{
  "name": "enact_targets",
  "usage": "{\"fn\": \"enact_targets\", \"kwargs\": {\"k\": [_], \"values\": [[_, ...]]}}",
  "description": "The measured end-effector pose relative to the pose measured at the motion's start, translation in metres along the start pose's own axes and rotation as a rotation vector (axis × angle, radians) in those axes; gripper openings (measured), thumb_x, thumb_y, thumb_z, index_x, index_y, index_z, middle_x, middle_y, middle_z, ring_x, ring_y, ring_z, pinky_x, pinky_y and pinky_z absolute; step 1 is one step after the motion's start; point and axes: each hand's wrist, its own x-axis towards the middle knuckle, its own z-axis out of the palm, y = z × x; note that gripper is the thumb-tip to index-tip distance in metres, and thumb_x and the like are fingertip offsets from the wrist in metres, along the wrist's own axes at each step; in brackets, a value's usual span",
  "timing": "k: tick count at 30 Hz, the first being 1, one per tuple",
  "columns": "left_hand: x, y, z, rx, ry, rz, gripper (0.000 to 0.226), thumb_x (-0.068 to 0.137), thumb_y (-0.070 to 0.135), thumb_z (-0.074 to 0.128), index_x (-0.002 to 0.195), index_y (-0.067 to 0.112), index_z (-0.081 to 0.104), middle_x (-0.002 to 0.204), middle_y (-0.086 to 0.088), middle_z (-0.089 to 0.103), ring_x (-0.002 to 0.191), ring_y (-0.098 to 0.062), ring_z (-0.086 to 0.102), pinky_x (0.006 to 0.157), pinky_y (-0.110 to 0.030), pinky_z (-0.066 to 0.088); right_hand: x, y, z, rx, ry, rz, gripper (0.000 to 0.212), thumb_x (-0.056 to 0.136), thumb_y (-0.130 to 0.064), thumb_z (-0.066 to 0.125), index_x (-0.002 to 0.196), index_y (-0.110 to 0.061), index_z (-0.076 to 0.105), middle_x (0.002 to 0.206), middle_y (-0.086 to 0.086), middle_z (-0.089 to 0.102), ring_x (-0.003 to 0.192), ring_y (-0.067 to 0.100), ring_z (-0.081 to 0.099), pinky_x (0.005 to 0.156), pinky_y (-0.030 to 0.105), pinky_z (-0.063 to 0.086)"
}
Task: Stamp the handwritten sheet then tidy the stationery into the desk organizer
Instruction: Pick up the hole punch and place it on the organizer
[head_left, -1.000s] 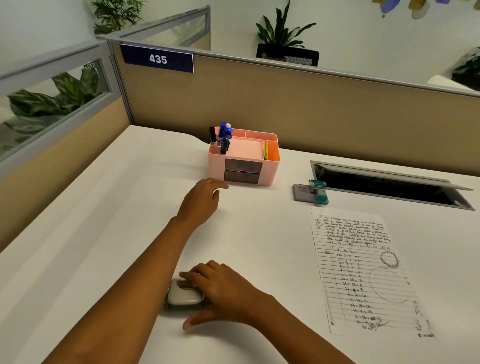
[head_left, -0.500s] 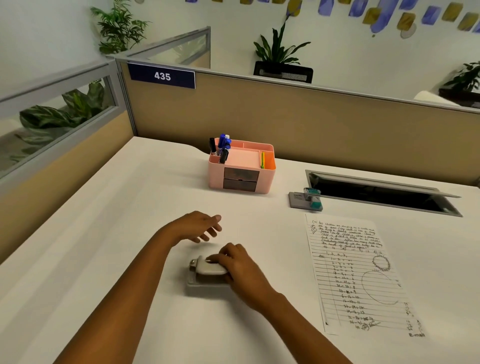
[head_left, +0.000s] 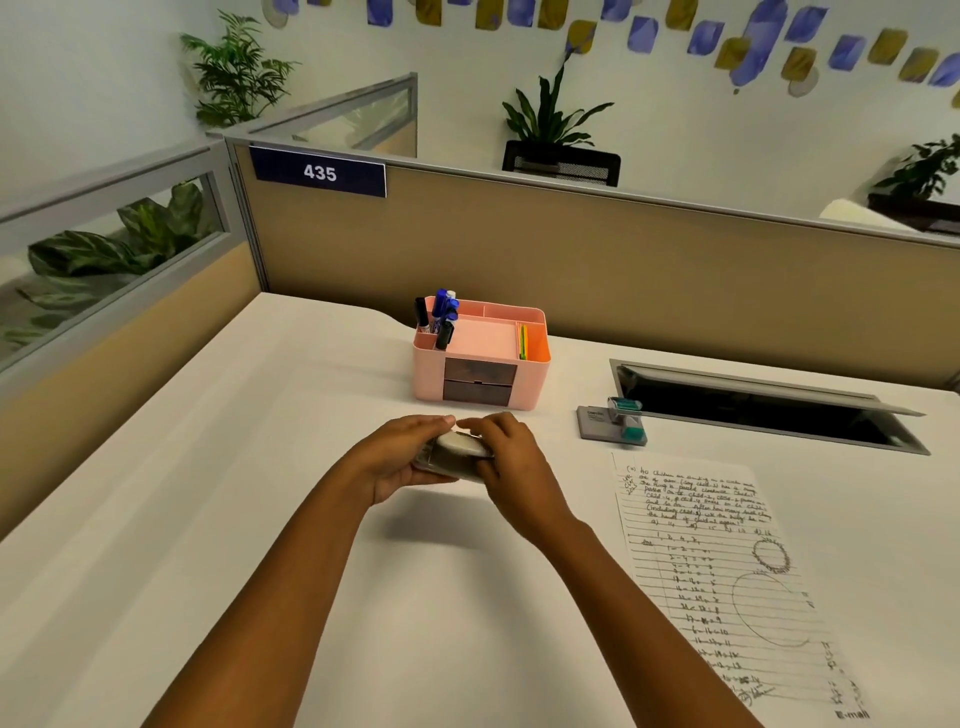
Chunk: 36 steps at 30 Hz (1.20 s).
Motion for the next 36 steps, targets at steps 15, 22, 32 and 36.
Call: {"fn": "enact_targets", "kwargs": {"k": [15,22,32,36], "values": [[0.055,0.051,0.009,0.031,0.067,0.04,0.038,0.093,0.029,0.05,0.128,0.016,0.046,0.128,-0.015,0.052,0.109,-0.033,0.057,0.082,-0.038,0.053,0.06,0.026,-0.016,-0.423,0.067,-0.325,0.064,0.054,-0.015,0.09,0.112,-0.003,0.065,0.102,0.014,0.072,0.085,0.03,0.072,0.066,0.036,0.059],[0.073,0.073,0.01,-0.088,0.101,0.134,0.042,0.098,0.039,0.034,0.125,0.01,0.049,0.111,-0.012,0.061,0.098,-0.025,0.061,0.081,-0.035,0.053,0.098,0.044,-0.034,-0.487,0.167,-0.259,0.063,0.057,-0.014,0.088,0.112,0.003,0.063,0.098,0.018,0.071,0.079,0.031,0.07,0.055,0.033,0.058],[0.097,0.063,0.001,0.501,0.656,0.546,0.025,0.095,0.014,0.046,0.113,0.005,0.06,0.12,-0.015,0.063,0.109,-0.028,0.059,0.09,-0.033,0.049,0.155,0.057,-0.047,-0.499,0.078,-0.032,0.057,0.091,-0.02,0.057,0.142,-0.01,0.033,0.14,0.011,0.047,0.12,0.027,0.049,0.094,0.034,0.047],[0.104,0.05,0.0,0.541,0.681,0.572,0.024,0.095,0.015,0.046,0.112,0.004,0.058,0.117,-0.016,0.063,0.106,-0.027,0.06,0.087,-0.03,0.049,0.161,0.053,-0.041,-0.542,-0.006,-0.06,0.056,0.091,-0.019,0.058,0.141,-0.009,0.034,0.142,0.011,0.045,0.125,0.027,0.046,0.096,0.034,0.046]]}}
